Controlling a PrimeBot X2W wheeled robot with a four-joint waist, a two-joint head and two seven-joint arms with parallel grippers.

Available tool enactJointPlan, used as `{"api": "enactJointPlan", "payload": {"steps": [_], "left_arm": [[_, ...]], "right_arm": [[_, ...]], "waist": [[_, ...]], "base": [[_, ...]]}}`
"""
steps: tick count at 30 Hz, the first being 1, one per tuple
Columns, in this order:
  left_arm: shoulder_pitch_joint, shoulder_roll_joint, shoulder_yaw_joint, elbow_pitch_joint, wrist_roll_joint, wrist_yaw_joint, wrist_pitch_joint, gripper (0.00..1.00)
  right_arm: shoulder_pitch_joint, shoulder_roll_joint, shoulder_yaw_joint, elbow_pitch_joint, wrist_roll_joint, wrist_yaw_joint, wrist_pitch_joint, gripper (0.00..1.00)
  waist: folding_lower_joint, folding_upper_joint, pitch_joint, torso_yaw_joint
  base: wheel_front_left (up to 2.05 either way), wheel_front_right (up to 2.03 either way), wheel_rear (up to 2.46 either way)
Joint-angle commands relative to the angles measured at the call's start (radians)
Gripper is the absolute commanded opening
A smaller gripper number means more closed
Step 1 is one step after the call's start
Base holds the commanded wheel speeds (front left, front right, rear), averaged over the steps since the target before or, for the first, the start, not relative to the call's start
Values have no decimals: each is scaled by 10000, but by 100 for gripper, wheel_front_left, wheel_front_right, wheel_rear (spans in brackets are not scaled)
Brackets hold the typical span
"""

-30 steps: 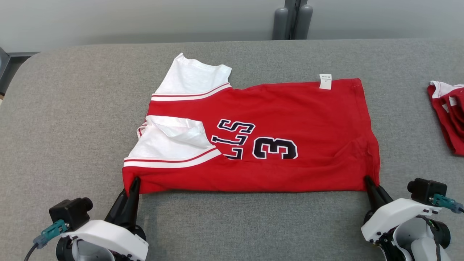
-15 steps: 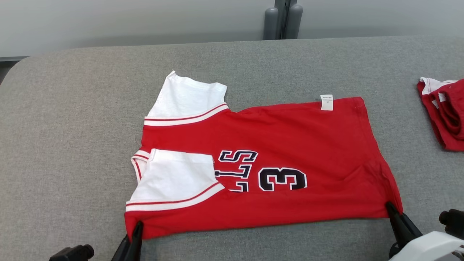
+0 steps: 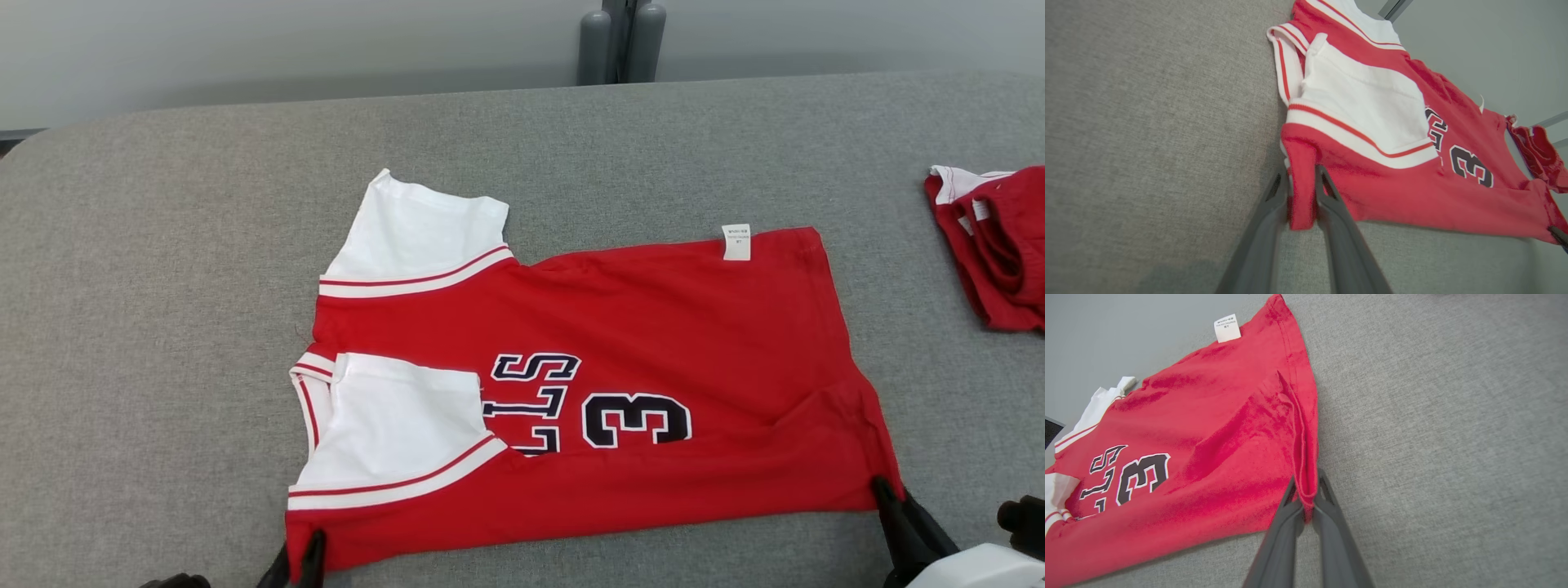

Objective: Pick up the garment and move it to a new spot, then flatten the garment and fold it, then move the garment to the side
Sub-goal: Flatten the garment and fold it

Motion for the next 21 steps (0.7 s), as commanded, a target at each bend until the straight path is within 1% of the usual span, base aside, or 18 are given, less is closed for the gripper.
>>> {"api": "enactJointPlan", "payload": {"steps": [1, 3, 7, 11, 14, 15, 21], "left_arm": [[109, 158, 81, -41, -3, 100, 28, 100], [140, 264, 199, -178, 38, 129, 19, 100], [-17, 656, 547, -565, 212, 269, -62, 100], [-822, 1176, 594, -874, 568, 173, 123, 100], [-1858, 1549, 456, -914, 872, 125, 531, 100], [-2284, 1678, 387, -833, 928, 46, 734, 100], [-5058, 2294, -102, 306, 1293, -398, 1972, 100]], "right_arm": [[85, -71, -117, -56, -38, 2, -104, 100], [144, -58, -213, -172, -111, 3, -158, 100], [173, -62, -675, -560, -348, 3, -288, 100], [-219, -55, -916, -1056, -763, 3, -452, 100], [-647, -52, -794, -1260, -1089, 3, -412, 100], [-844, -52, -722, -1299, -1148, 2, -384, 100], [-2014, -267, 74, -1257, -1426, 3, -249, 100]], "waist": [[0, 0, -13, -33], [0, 0, -23, -70], [0, 0, -17, -143], [0, 0, 67, -222], [0, 0, 219, -295], [0, 0, 288, -308], [0, 0, 970, -489]], "base": [[0, 0, 0], [0, 0, 0], [0, 0, 0], [0, 0, 0], [0, 0, 0], [0, 0, 0], [0, 0, 0]]}}
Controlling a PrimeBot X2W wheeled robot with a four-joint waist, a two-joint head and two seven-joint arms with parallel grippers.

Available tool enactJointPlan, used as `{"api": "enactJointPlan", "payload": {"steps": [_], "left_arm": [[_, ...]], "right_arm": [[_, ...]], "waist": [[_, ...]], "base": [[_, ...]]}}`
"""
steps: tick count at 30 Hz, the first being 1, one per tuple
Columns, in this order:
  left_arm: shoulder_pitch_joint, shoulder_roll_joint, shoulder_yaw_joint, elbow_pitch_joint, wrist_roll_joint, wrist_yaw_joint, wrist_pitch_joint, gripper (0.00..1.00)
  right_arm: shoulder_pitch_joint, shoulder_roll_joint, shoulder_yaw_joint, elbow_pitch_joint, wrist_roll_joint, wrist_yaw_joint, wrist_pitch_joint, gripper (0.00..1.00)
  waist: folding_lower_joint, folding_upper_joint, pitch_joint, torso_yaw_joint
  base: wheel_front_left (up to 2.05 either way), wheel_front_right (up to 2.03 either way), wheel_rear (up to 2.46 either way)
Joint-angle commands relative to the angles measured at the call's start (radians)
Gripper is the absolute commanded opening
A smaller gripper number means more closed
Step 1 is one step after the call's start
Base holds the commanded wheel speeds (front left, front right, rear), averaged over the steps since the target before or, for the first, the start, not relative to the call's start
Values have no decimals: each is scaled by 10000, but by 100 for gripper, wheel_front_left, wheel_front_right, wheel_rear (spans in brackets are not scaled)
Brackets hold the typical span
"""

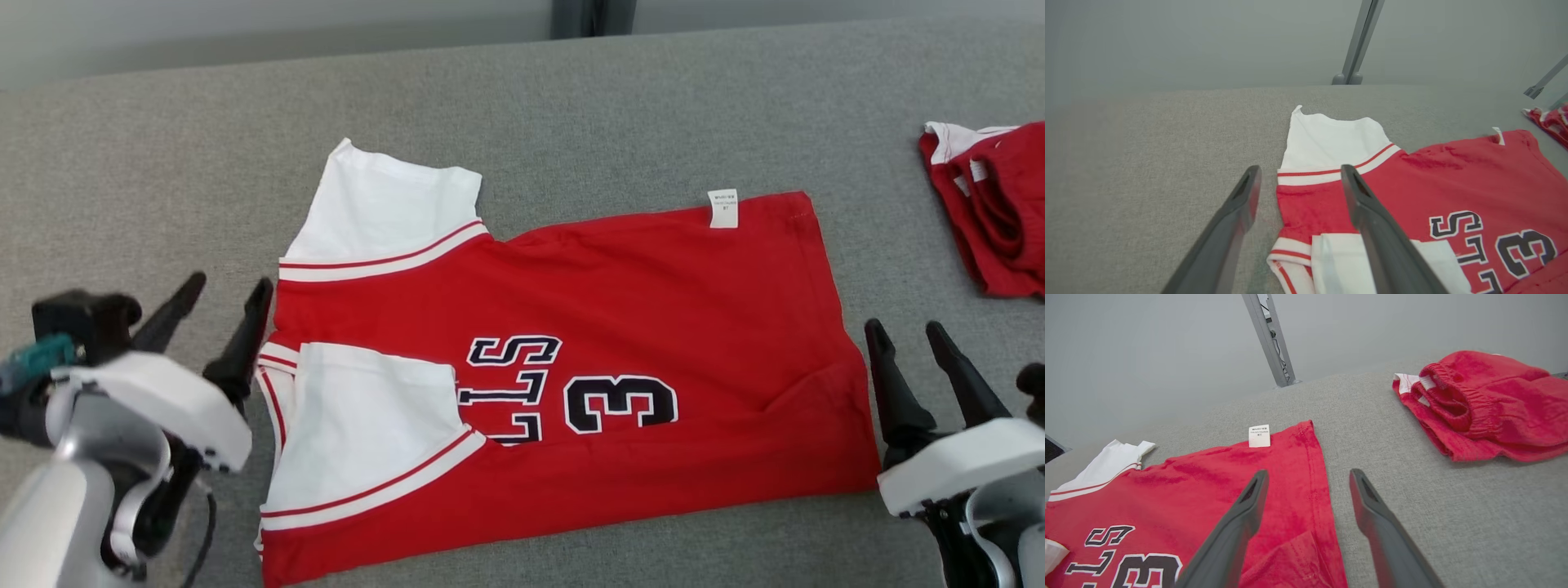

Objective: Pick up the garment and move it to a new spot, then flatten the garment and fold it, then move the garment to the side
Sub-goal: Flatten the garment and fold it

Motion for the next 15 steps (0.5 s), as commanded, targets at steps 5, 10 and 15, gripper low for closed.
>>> {"api": "enactJointPlan", "payload": {"steps": [5, 10, 15], "left_arm": [[-2613, 372, -456, 1240, 398, -516, 855, 100], [-4221, 231, -810, 2263, 412, -850, 1437, 100], [-5375, 373, -956, 2941, 417, -1082, 1990, 100]], "right_arm": [[-1117, -319, 753, 181, 1, 3, -35, 100], [-1752, -413, 1211, 300, 85, 3, -166, 100], [-2266, -549, 1532, 355, 127, 3, -259, 100]], "waist": [[0, 0, 1053, -341], [0, 0, 1800, -532], [0, 0, 2392, -735]], "base": [[0, 0, 0], [0, 0, 0], [0, 0, 0]]}}
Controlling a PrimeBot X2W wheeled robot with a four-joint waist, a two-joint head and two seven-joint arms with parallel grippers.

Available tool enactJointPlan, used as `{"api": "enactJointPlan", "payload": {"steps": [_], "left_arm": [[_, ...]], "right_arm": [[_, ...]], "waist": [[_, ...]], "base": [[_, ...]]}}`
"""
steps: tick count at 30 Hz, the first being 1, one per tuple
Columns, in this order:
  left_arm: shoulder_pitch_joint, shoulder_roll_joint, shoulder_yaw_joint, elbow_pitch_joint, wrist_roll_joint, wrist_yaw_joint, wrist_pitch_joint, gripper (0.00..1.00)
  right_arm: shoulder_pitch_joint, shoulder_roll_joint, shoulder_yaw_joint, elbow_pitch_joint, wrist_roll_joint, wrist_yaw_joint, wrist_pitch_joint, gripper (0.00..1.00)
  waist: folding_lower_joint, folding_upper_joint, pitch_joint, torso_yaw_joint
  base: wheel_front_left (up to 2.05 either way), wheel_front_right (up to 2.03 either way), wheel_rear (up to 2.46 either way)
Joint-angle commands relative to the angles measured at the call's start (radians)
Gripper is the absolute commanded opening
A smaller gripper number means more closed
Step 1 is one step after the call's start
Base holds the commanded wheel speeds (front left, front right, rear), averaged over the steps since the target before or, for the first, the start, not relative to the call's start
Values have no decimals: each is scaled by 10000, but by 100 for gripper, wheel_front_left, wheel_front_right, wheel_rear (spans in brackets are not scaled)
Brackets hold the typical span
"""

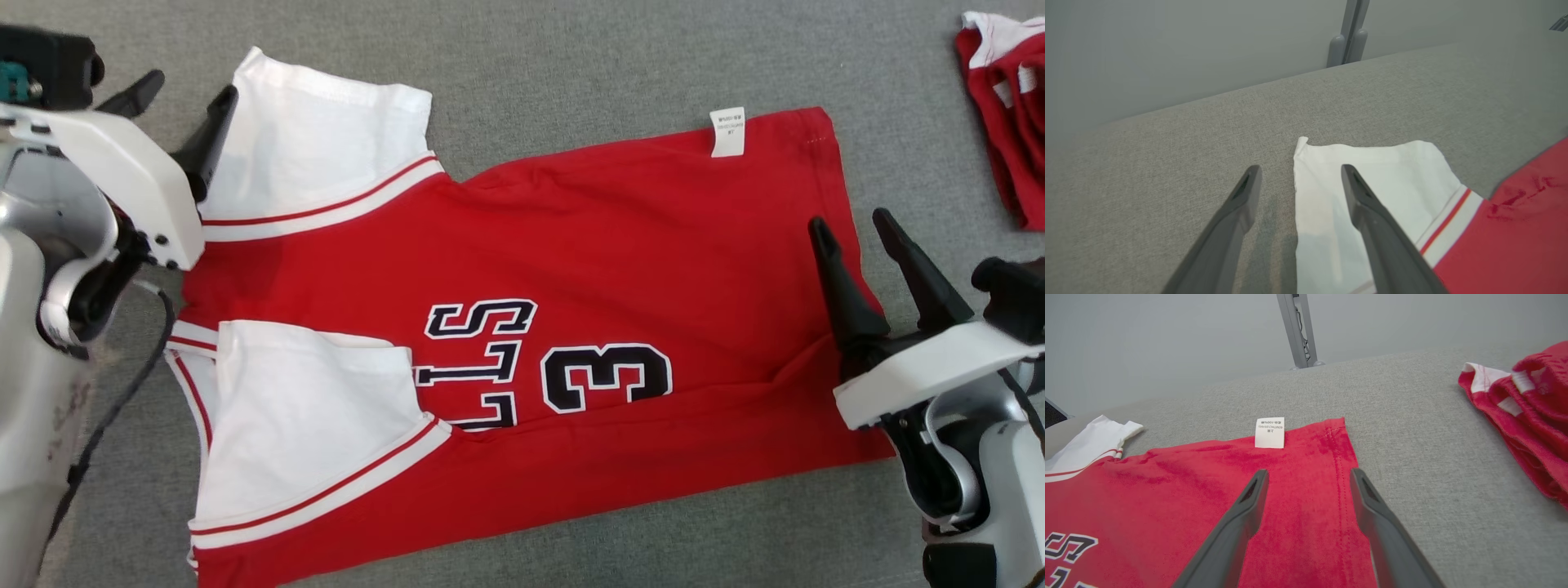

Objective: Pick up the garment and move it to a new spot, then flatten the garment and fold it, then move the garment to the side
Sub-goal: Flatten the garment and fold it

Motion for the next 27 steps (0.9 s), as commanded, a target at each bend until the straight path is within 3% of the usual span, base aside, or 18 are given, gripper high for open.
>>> {"api": "enactJointPlan", "payload": {"steps": [1, 8, 17, 27], "left_arm": [[-302, 68, -12, 110, -35, -68, 113, 100], [-1745, 248, -81, 1022, -282, -284, 1038, 100], [-2194, 397, -392, 1701, -419, -389, 1911, 100], [-2408, 592, -638, 2231, -83, -163, 2145, 100]], "right_arm": [[-233, -93, 38, 11, 56, 2, -62, 100], [-1313, -316, 526, 238, 77, 2, -240, 100], [-1935, -523, 850, 608, 184, 2, -451, 100], [-2285, -548, 1220, 732, 284, 3, -482, 100]], "waist": [[0, 0, 447, -239], [0, 0, 1076, -582], [0, 0, 1085, -760], [0, 0, 1106, -1073]], "base": [[0, 0, 0], [0, 0, 0], [0, 0, 0], [0, 0, 0]]}}
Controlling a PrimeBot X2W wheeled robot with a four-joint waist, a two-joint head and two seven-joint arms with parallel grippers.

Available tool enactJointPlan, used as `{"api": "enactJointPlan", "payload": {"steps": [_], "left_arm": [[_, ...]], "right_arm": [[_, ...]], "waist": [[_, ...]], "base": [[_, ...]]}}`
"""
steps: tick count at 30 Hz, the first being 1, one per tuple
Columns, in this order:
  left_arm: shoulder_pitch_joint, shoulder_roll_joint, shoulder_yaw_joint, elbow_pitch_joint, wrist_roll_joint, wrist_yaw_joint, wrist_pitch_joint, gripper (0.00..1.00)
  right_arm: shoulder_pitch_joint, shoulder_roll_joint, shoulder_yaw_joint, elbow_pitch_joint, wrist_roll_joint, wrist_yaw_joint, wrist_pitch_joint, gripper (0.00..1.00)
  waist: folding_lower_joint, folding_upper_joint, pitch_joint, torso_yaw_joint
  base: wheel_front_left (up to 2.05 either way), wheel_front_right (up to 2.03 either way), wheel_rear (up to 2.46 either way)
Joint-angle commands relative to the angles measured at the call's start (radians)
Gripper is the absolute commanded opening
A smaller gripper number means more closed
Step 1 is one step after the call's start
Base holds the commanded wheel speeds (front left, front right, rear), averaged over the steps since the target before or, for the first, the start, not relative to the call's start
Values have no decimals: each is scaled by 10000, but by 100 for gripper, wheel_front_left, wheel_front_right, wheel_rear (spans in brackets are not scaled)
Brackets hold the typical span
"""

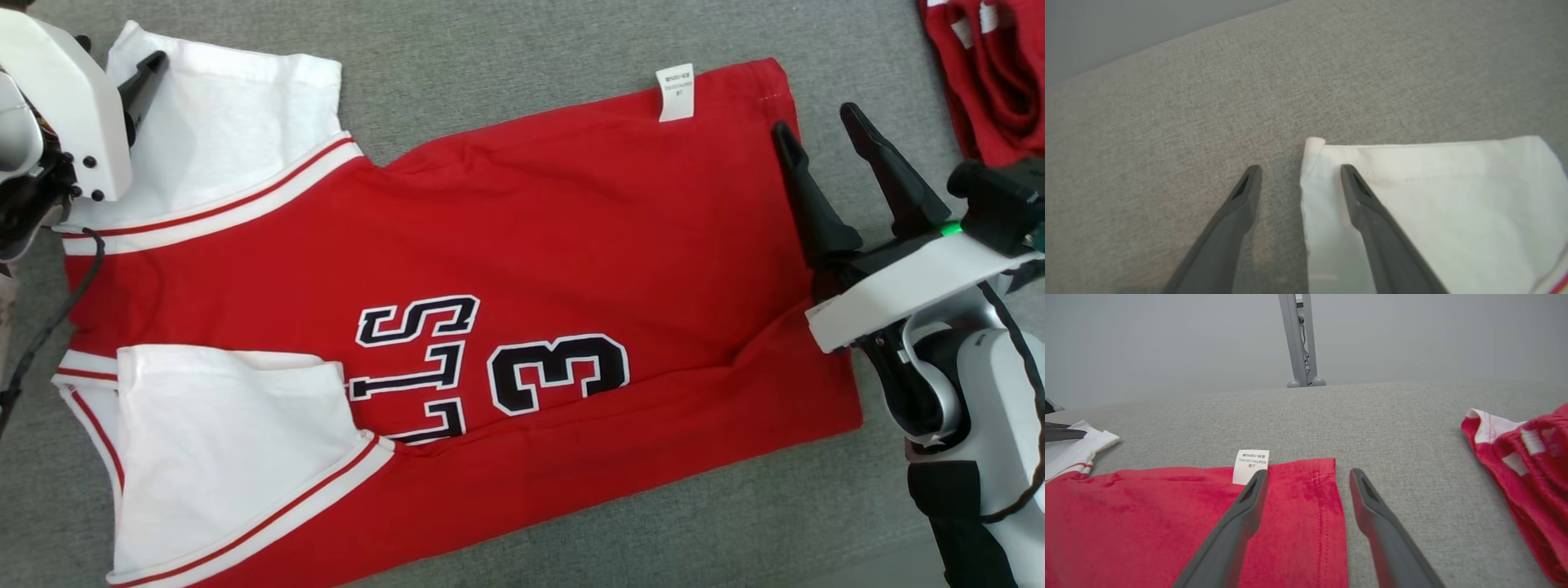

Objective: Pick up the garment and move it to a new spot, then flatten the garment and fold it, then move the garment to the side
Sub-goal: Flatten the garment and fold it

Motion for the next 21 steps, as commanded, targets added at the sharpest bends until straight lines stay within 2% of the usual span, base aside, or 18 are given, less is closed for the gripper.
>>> {"api": "enactJointPlan", "payload": {"steps": [1, 3, 4, 5, 6, 8, 15, 21], "left_arm": [[-133, 71, -39, 163, 65, 62, 70, 100], [-194, 87, -66, 293, 116, 114, 63, 90], [-225, 86, -75, 364, 118, 119, 59, 77], [-253, 89, -99, 437, 124, 113, 77, 48], [-270, 89, -129, 486, 134, 101, 96, 36], [-277, 67, -225, 537, 116, 29, 152, 0], [-459, 3, -523, 109, 26, -229, 107, 0], [-276, -116, -781, -839, -303, -407, -204, 0]], "right_arm": [[-172, -75, 48, 36, 63, 2, -2, 100], [-309, -115, 163, 63, 71, 2, 14, 100], [-368, -138, 199, 77, 58, 2, 20, 100], [-422, -151, 219, 88, 70, 2, 25, 100], [-468, -178, 233, 101, 76, 2, 30, 100], [-569, -263, 255, 154, 78, 2, 57, 100], [-1260, -998, 578, 438, -118, 2, 693, 100], [-2316, -2315, 1716, 1026, 96, 2, 2213, 100]], "waist": [[0, 0, 46, -102], [0, 0, 79, -190], [0, 0, 87, -215], [0, 0, 93, -232], [0, 0, 99, -246], [0, 0, 85, -243], [0, 0, -184, 134], [0, 0, -505, 696]], "base": [[0, 0, 0], [0, 0, 0], [0, 0, 0], [0, 0, 0], [0, 0, 0], [0, 0, 0], [0, 0, 0], [0, 0, 0]]}}
